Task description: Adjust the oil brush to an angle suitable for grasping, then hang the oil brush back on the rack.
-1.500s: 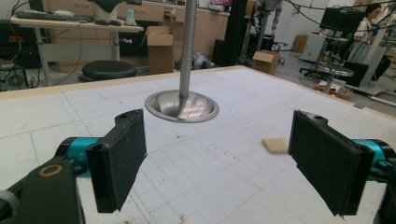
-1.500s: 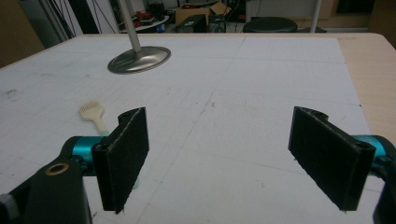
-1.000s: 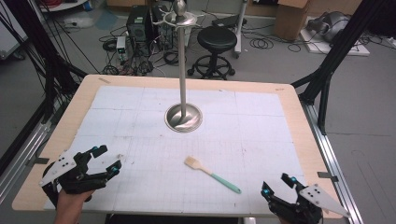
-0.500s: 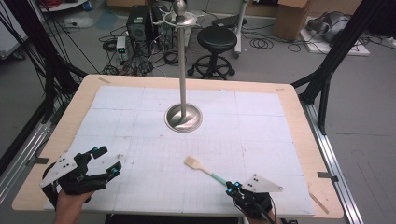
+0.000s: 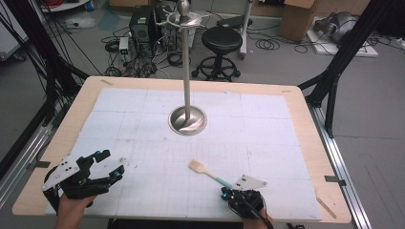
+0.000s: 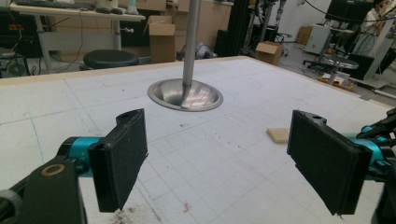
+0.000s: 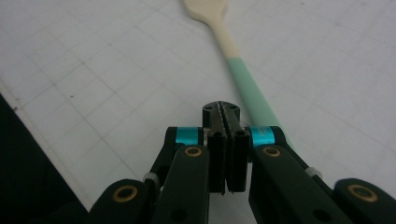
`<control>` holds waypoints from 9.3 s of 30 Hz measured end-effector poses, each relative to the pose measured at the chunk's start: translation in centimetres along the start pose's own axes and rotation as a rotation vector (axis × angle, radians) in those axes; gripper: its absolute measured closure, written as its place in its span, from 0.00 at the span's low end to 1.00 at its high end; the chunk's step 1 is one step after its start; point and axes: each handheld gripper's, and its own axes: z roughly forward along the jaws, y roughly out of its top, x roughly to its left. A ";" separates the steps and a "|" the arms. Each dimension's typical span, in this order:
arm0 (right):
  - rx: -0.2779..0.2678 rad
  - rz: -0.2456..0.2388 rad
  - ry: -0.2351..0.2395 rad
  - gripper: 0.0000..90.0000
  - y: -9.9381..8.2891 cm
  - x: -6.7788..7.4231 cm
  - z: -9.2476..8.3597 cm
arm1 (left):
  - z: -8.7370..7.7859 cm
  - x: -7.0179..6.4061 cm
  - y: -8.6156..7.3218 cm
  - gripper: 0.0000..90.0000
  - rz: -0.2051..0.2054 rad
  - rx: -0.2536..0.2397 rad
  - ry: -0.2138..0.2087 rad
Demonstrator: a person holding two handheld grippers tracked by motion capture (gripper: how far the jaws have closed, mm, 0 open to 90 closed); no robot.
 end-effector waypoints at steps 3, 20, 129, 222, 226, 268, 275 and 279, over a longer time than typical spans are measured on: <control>0.009 0.015 -0.034 0.99 -0.1 -0.5 -0.4 | 0.0 0.1 0.0 0.23 -0.006 -0.001 0.002; -0.076 0.157 -0.144 0.99 1.7 -3.0 1.0 | 0.1 0.2 -0.2 0.23 -0.008 0.013 0.009; -0.461 0.254 -0.391 0.19 -4.1 -5.8 -12.8 | 0.9 -0.6 -0.5 0.26 0.013 0.059 -0.053; -0.410 0.243 -0.325 0.19 -4.1 -5.6 -11.9 | 11.2 -4.7 -1.1 0.91 0.164 0.540 -0.341; -0.410 0.239 -0.316 0.19 -4.1 -5.5 -11.8 | 10.5 -4.5 -0.4 0.91 0.116 0.463 -0.359; -0.478 -0.066 0.352 0.41 2.6 -0.5 -6.8 | 7.4 -8.0 2.6 0.91 -0.009 0.138 -0.657; -0.479 -0.132 0.435 0.59 3.8 0.1 -6.5 | 7.6 -8.6 2.7 0.91 -0.010 0.125 -0.687; -0.457 -0.167 0.453 0.69 4.5 0.8 -6.1 | 7.6 -8.8 2.8 0.91 -0.010 0.121 -0.690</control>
